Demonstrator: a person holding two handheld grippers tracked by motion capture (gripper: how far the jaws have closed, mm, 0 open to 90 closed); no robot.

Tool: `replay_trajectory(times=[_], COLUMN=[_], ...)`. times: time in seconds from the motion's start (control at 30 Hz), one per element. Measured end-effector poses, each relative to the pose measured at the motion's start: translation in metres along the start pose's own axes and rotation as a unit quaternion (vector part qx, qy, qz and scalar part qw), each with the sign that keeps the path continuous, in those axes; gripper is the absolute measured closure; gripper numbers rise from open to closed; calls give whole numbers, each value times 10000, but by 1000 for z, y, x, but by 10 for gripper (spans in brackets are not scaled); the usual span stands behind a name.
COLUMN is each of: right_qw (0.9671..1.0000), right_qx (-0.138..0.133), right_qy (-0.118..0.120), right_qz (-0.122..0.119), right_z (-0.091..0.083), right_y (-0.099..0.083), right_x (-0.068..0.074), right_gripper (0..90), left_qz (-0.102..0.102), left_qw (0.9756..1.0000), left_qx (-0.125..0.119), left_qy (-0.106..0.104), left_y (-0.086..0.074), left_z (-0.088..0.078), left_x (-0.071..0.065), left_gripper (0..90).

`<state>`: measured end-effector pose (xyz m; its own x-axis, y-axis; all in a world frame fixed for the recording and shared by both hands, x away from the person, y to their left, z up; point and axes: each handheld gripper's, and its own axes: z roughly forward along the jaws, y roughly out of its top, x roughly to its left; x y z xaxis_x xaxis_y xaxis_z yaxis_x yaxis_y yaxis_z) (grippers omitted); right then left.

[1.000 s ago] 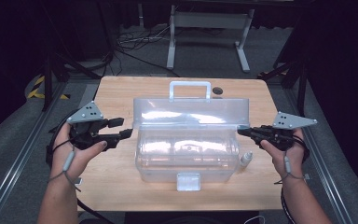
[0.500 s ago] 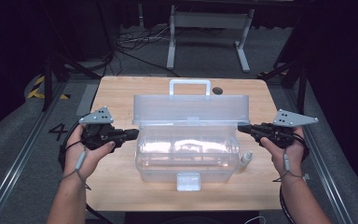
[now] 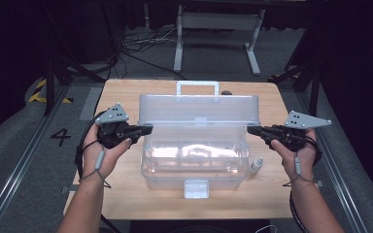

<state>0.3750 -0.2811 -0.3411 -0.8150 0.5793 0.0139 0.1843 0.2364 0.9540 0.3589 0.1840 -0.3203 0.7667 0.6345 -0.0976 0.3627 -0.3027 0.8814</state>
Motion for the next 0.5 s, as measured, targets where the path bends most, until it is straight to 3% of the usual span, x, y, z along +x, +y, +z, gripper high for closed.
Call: replay_trajectory(times=[0.23, 0.4, 0.5], right_qw=[10000, 10000, 9999], right_qx=[-21, -66, -73], right_qy=[-45, -73, -117], right_qz=[-16, 17, 28], right_z=[2, 5, 6], right_y=[3, 7, 10], right_x=[-1, -3, -5], right_gripper=[900, 900, 900], left_qz=[-25, 129, 94], left_qw=[9999, 9991, 9992], left_qx=[-86, -53, -87], left_qy=[87, 406, 367], left_y=[4, 7, 9], left_z=[1, 4, 4], left_x=[3, 6, 8], left_gripper=[896, 896, 896])
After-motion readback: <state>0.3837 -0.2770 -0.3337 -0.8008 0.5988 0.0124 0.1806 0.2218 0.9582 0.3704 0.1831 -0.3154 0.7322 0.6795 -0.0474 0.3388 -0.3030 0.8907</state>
